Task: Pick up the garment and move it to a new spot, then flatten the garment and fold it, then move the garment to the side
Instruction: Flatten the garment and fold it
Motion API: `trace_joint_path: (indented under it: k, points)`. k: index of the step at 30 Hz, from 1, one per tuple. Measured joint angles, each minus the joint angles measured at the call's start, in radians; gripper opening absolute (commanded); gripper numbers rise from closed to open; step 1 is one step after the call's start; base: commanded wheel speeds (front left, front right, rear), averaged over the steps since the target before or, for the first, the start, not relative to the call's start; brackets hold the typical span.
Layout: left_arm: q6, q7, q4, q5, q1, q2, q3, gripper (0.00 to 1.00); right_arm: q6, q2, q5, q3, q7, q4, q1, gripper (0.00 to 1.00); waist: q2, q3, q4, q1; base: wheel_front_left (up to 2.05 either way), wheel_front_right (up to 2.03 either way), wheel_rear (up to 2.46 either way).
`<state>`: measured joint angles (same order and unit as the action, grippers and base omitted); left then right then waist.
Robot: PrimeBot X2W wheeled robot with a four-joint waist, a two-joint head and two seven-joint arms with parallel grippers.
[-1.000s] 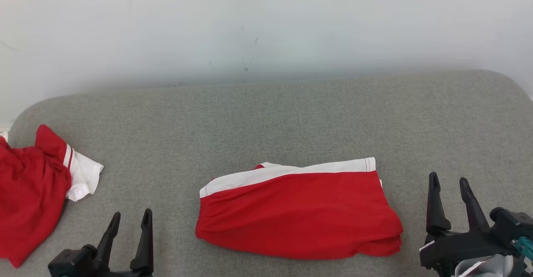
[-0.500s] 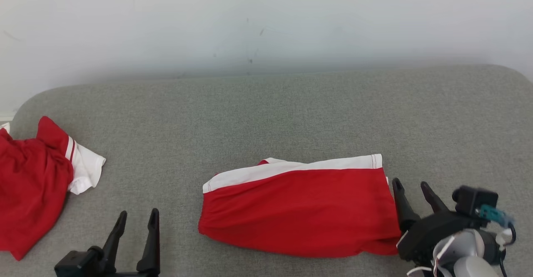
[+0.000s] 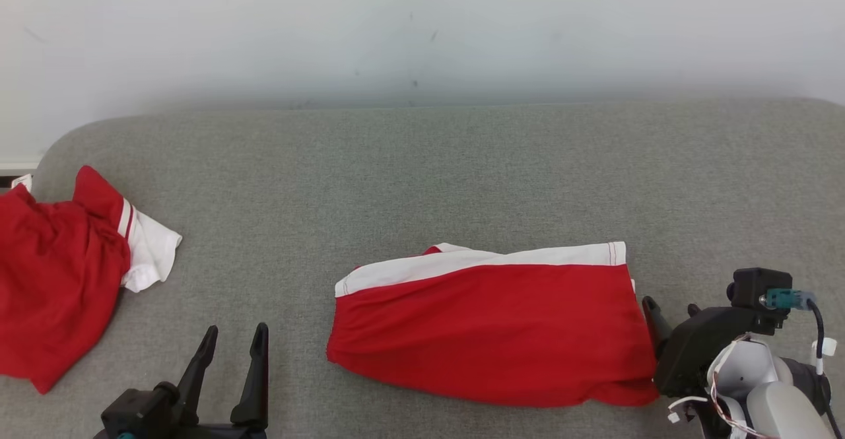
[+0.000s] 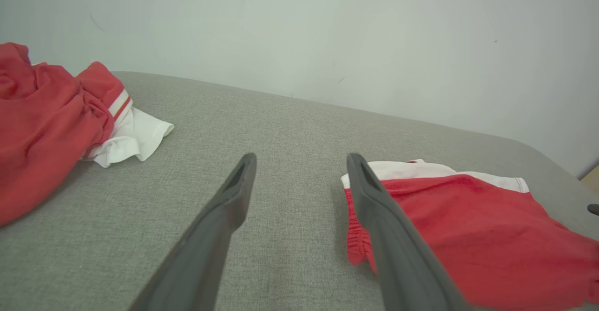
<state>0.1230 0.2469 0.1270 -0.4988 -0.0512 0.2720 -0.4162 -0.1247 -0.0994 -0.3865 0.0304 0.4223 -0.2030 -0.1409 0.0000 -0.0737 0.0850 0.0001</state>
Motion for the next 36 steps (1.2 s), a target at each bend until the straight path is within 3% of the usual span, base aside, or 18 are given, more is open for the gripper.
trace_joint_path:
  k: [25,27,31,36]
  points:
    - [-0.006,-0.004,0.019,0.0,-0.037,-0.019,-0.012,1.0,0.0,0.045,0.112,0.089,0.372,-0.071,-0.113,1.0,0.0,-0.068,0.05,0.0,0.0,0.0,0.0]
    - [-0.009,-0.004,0.021,0.0,-0.037,-0.021,-0.013,1.0,0.0,0.046,0.115,0.09,0.393,-0.072,-0.124,0.91,0.0,-0.069,0.051,0.0,0.0,0.0,0.0]
    - [-0.01,-0.004,0.026,0.0,-0.041,-0.022,-0.014,1.0,0.0,0.047,0.117,0.089,0.433,-0.078,-0.144,0.49,0.0,-0.071,0.054,0.0,0.0,0.0,0.0]
    - [-0.019,-0.004,0.035,0.0,-0.047,-0.027,-0.019,1.0,0.0,0.046,0.11,0.073,0.474,-0.085,-0.157,0.25,0.0,-0.073,0.059,-0.0001,0.0,0.0,0.0]
